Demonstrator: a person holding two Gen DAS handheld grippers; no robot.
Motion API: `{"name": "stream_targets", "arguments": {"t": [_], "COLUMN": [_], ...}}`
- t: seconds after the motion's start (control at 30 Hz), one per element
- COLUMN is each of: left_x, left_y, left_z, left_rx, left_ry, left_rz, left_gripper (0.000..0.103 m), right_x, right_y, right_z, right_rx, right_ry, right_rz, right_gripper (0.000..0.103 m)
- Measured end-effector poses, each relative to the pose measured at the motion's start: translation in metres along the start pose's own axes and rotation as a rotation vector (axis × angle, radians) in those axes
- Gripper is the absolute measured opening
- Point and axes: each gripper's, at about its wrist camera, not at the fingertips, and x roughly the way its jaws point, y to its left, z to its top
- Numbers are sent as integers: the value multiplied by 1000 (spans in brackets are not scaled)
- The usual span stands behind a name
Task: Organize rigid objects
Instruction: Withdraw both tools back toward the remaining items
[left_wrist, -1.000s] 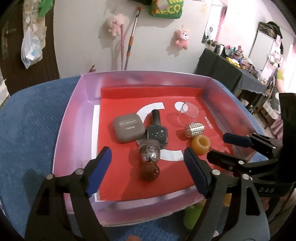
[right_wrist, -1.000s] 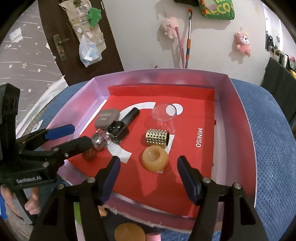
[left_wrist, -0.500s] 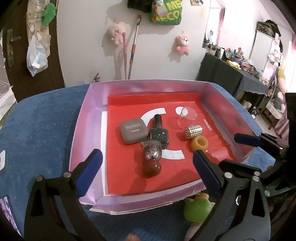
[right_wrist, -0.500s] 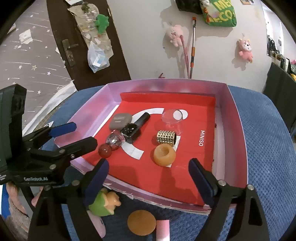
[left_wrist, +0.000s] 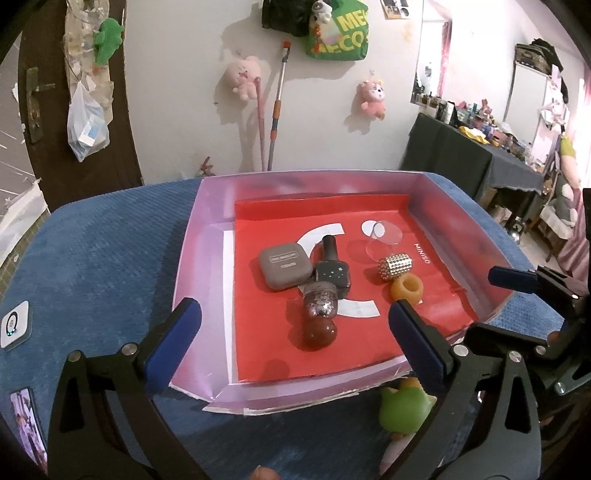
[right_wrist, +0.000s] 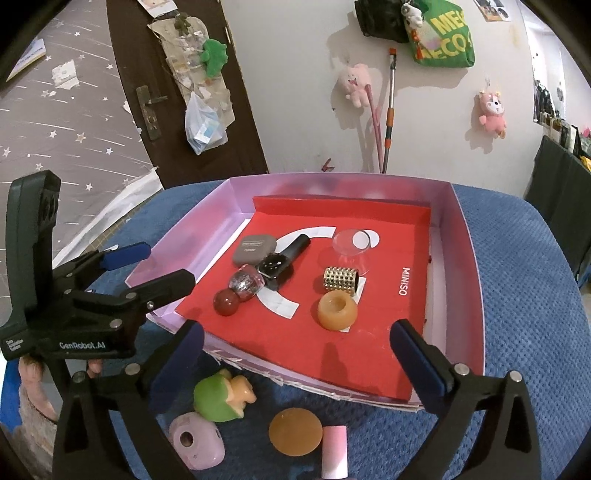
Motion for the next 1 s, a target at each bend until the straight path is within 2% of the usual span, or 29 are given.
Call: {"name": "stream_targets", "arguments": {"t": [0.3,0.57,0.8,1.0], "left_x": [-8,-18,-24,-32], "left_y": [3,-1,-2,-6], "left_z": [-3,-10,-14,-19], "left_rx": [-18,3,0,19], "left_ry": [6,-31,-18,-32], "left_rz": [-1,64,18,36], "left_gripper": [103,103,103,103], "right_x": [-9,-19,-26,-35], "right_y": [1,2,1,4], "right_z": [-7,-13,-19,-24], "right_rx": [6,31,56,57], "right_ry": [-18,-38,-46,-73], "right_rz": [3,27,50,53], "right_gripper": [103,103,103,103]}}
